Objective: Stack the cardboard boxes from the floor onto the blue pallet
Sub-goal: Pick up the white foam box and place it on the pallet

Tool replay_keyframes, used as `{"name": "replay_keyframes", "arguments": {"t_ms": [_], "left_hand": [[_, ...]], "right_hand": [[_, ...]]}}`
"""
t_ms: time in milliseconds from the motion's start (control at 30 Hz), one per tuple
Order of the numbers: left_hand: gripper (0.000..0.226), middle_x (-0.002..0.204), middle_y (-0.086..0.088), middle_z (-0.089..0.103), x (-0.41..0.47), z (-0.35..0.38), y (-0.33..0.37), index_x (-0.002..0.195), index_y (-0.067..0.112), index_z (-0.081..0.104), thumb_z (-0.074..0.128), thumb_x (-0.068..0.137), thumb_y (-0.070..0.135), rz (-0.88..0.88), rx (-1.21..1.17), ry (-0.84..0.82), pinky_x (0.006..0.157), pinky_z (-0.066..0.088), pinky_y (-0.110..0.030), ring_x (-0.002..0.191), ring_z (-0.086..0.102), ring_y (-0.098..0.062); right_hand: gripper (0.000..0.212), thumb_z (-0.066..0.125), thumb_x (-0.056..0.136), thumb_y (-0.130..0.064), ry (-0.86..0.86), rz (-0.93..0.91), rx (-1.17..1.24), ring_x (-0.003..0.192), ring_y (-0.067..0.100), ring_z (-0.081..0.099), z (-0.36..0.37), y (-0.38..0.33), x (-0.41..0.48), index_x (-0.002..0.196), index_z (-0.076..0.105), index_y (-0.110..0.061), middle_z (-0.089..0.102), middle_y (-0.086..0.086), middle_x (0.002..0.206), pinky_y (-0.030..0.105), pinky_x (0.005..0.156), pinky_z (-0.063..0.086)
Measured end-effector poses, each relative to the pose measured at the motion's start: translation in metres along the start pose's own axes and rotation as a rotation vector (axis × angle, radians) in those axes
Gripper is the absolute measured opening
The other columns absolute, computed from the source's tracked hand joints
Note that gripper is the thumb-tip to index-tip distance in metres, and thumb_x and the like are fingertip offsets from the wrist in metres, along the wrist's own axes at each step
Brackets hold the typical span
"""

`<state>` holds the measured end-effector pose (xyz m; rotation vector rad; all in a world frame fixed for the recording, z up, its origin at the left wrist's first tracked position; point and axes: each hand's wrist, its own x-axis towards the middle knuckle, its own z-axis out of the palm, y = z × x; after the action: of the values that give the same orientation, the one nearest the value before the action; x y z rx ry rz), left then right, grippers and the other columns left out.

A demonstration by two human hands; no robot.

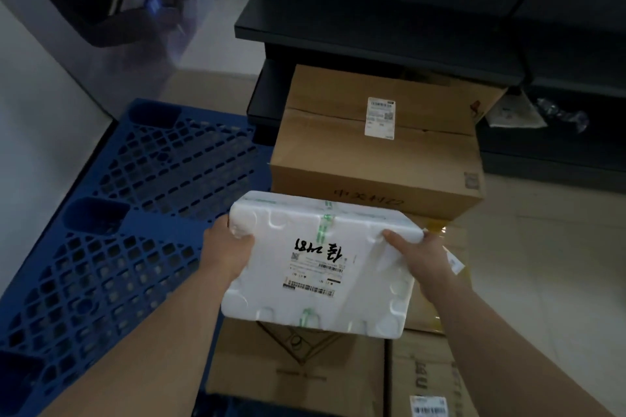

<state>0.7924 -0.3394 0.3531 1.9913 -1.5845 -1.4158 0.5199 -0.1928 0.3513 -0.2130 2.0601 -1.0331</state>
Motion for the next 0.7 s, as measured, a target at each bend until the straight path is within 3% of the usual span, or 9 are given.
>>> {"name": "replay_keyframes", "arguments": {"t_ms": [67, 267, 467, 700], "left_hand": [[0.045, 0.123, -0.014, 0.051, 0.020, 0.015, -0.007, 0.129, 0.020, 0.048, 0.056, 0.085, 0.016, 0.017, 0.011, -0.005, 0.089, 0.052, -0.043, 0.103, 0.056, -0.030], [0.063, 0.127, -0.010, 0.049, 0.061, 0.045, -0.026, 0.139, 0.034, 0.034, 0.054, 0.083, 0.013, 0.064, 0.026, 0.008, 0.095, 0.048, -0.053, 0.109, 0.053, -0.030], [0.056, 0.137, -0.013, 0.043, 0.087, 0.070, -0.028, 0.139, 0.011, 0.035, 0.057, 0.088, 0.011, 0.058, 0.146, 0.060, 0.104, 0.040, -0.046, 0.121, 0.046, -0.031], [0.061, 0.145, -0.014, 0.035, 0.109, 0.082, -0.039, 0.143, 0.013, 0.033, 0.055, 0.085, 0.011, 0.099, 0.270, 0.019, 0.107, 0.037, -0.051, 0.128, 0.040, -0.033]], "right_hand": [[0.080, 0.084, 0.061, -0.046, 0.003, -0.010, 0.003, 0.096, 0.027, 0.066, 0.005, 0.007, 0.018, 0.125, 0.049, -0.014, 0.064, 0.006, 0.111, 0.048, 0.083, 0.057], [0.063, 0.075, 0.080, -0.019, -0.040, -0.029, -0.016, 0.101, 0.024, 0.060, 0.021, 0.026, 0.062, 0.133, 0.043, -0.014, 0.058, 0.005, 0.119, 0.042, 0.084, 0.054], [0.063, 0.070, 0.082, -0.015, -0.019, -0.021, -0.075, 0.103, 0.024, 0.056, 0.033, 0.034, 0.093, 0.138, 0.039, -0.013, 0.055, 0.004, 0.120, 0.041, 0.087, 0.050], [0.054, 0.061, 0.086, -0.005, -0.068, 0.012, 0.004, 0.105, 0.028, 0.060, 0.041, 0.052, 0.112, 0.135, 0.044, -0.022, 0.061, 0.004, 0.117, 0.043, 0.084, 0.053]]}}
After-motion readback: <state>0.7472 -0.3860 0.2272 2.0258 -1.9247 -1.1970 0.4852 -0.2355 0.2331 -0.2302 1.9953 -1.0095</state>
